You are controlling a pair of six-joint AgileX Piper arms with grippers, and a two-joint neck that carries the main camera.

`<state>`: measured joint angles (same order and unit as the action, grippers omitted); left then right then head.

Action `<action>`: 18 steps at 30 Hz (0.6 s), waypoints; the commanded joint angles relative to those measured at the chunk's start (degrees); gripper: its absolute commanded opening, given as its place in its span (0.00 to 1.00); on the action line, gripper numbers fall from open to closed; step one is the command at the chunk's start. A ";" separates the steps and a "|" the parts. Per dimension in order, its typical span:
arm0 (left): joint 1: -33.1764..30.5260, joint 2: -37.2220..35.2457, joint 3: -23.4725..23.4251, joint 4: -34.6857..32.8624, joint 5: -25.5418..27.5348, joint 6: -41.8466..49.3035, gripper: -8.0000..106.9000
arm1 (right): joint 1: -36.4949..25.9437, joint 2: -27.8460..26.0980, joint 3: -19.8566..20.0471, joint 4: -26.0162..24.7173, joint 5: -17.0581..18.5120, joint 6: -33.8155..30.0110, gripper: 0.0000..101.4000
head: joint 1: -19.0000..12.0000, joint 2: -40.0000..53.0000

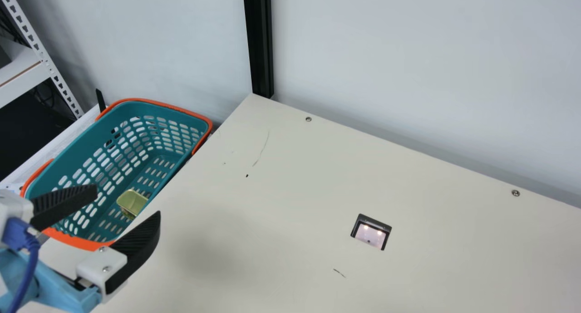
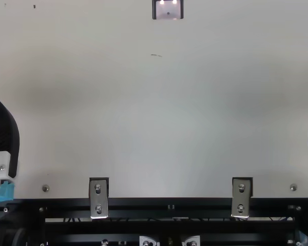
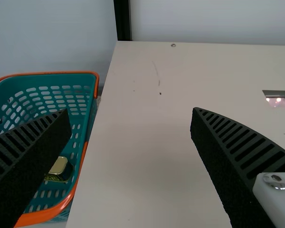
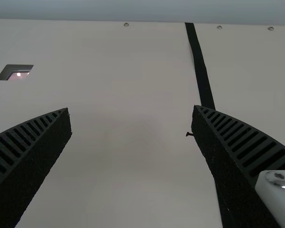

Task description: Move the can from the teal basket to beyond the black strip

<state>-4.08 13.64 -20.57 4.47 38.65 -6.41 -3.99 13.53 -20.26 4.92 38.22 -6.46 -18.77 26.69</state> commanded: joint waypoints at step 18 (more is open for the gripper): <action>6.67 14.38 -14.41 -0.63 0.51 -3.17 0.85 | 0.00 0.00 0.00 0.00 0.00 0.00 1.00 | -2.00 0.86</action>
<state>2.25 25.75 -33.19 3.79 39.14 -9.24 -3.99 13.53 -20.26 4.92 38.22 -6.46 -18.77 26.69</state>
